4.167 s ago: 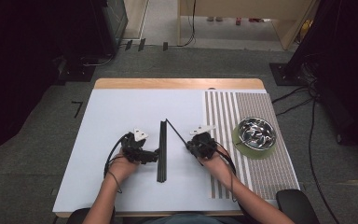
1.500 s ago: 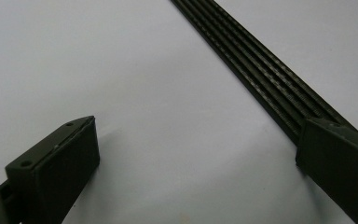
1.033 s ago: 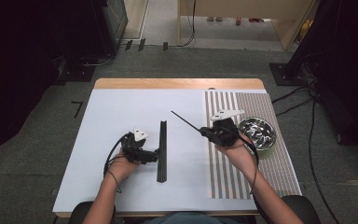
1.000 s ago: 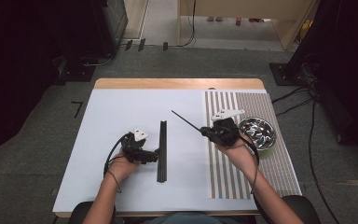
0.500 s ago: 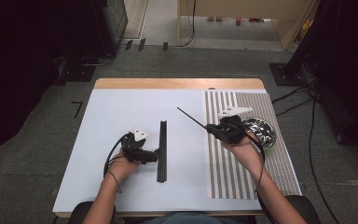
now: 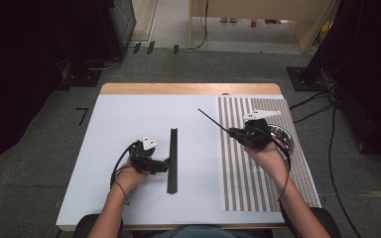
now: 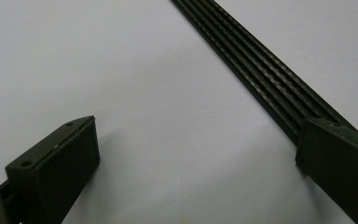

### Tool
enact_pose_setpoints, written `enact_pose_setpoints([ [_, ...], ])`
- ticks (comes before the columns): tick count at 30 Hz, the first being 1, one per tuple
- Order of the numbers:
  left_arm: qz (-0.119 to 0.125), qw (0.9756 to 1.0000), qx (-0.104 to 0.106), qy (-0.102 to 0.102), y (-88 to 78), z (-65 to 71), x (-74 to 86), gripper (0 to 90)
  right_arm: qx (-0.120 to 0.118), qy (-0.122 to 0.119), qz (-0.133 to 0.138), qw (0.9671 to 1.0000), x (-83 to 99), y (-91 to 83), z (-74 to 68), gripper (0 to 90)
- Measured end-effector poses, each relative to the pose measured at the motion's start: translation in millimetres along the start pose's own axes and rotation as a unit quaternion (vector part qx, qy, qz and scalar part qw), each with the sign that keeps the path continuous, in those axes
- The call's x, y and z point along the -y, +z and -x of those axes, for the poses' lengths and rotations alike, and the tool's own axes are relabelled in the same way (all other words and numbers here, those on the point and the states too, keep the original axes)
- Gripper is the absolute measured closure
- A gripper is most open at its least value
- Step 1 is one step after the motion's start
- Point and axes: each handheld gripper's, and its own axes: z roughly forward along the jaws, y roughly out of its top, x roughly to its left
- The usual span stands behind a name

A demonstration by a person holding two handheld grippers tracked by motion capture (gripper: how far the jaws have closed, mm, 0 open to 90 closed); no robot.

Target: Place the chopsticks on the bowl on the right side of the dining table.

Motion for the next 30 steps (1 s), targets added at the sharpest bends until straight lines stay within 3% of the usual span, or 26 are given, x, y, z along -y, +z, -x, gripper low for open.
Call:
enact_pose_setpoints([
  [30, -0.002, 1.0, 0.0, 0.001, -0.2, -0.1, -0.1, 0.0, 0.032, 0.04, 0.005, 0.9987, 13.8, -17.1, 46.5, 87.2],
])
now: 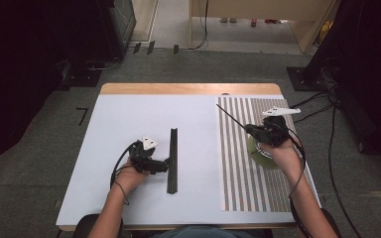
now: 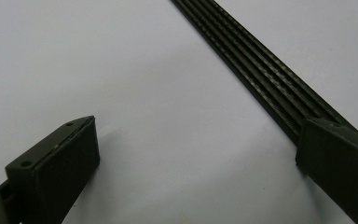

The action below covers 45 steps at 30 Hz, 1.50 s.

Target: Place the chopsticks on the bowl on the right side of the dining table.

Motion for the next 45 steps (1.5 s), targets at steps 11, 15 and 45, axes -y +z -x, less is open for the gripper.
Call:
enact_pose_setpoints([
  [11, 0.0, 1.0, 0.0, 0.0, 0.0, 0.0, -0.1, 0.0, 0.016, 0.017, 0.003, 0.9997, 4.7, -7.0, 18.5, 87.2],
  [15, 0.0, 1.0, 0.0, 0.0, 0.0, 0.0, -0.1, 0.0, 0.021, 0.025, 0.003, 0.9995, 6.2, -9.5, 24.5, 87.2],
  [45, -0.001, 1.0, 0.0, 0.001, -0.1, -0.1, -0.1, 0.0, 0.031, 0.042, -0.003, 0.9986, 18.8, -19.0, 51.5, 87.2],
])
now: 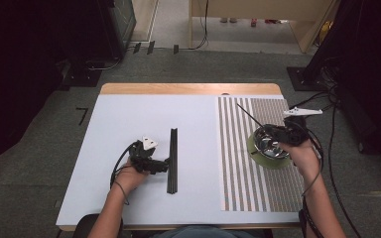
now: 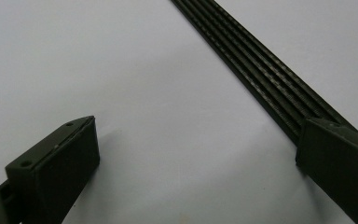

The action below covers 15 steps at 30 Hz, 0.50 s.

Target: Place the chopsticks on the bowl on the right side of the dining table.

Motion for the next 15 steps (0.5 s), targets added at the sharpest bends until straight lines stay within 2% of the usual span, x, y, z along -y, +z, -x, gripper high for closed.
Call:
enact_pose_setpoints([
  [15, 0.0, 1.0, 0.0, 0.0, 0.0, 0.0, 0.0, 0.0, -0.004, 0.01, -0.022, 0.9997, 8.8, 12.0, 9.1, 87.2],
])
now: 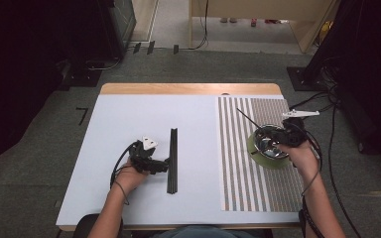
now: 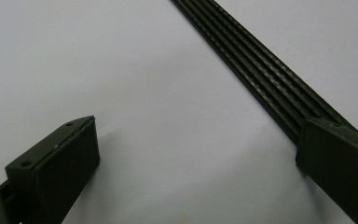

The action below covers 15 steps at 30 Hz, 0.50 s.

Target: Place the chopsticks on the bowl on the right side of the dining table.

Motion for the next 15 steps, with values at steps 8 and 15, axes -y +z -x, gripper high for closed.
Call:
enact_pose_setpoints([
  [8, 0.0, 1.0, 0.0, 0.0, 0.0, 0.0, 0.0, 0.0, -0.003, -0.002, -0.009, 1.0, 2.1, 3.6, 1.7, 87.2],
  [15, 0.0, 1.0, 0.0, 0.0, 0.0, 0.0, 0.0, 0.0, -0.004, 0.0, -0.021, 0.9998, 4.6, 5.4, 4.4, 87.1],
])
